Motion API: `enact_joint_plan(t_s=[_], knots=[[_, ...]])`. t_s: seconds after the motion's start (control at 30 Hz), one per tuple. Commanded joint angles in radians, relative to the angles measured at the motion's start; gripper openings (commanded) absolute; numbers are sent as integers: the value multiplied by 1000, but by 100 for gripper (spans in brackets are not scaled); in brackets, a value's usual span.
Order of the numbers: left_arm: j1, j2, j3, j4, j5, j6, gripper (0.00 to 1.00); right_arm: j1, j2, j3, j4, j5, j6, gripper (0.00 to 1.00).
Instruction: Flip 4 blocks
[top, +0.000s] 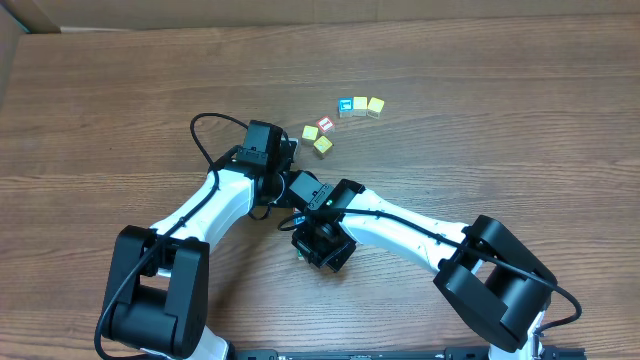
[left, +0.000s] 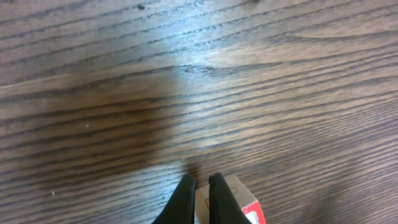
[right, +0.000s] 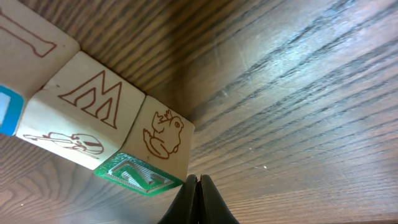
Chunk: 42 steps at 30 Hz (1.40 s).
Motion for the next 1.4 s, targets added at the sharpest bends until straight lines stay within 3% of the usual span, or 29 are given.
enact_joint_plan(t_s=[0.0,0.17,0.3,0.67,0.73,0.83,0.9,0.97,1.1,1.17,1.23,1.37], knots=[[-21,5,-7,-13,47,27,4,-3,-19,8,19,28,8,4],[-19,5,-6,-12,39,27,4,-3,-19,8,18,27,6,4],[-18,3,39,-64,-67,25,4,-3,-19,8,-4,28,0,4],[1,3,320,-265,-163,-68,4,-71,-63,9,-82,33,-66,4],[5,3,371,-301,-236,-119,4,-97,-82,16,-82,63,-150,4],[20,3,458,-411,-369,-289,4,-164,-111,56,-80,65,-451,4],[37,3,499,-480,-361,-377,4,-204,-123,90,-81,44,-689,4],[55,3,514,-526,-313,-394,4,-230,-126,110,-89,43,-823,10],[72,11,492,-629,-258,-394,4,-260,-126,112,-108,47,-905,24],[71,14,453,-669,-251,-391,4,-271,-126,112,-110,49,-978,23],[71,21,396,-690,-231,-357,4,-287,-126,112,-109,97,-1049,17],[72,48,300,-681,-132,-330,4,-336,-126,112,-111,229,-1049,13]])
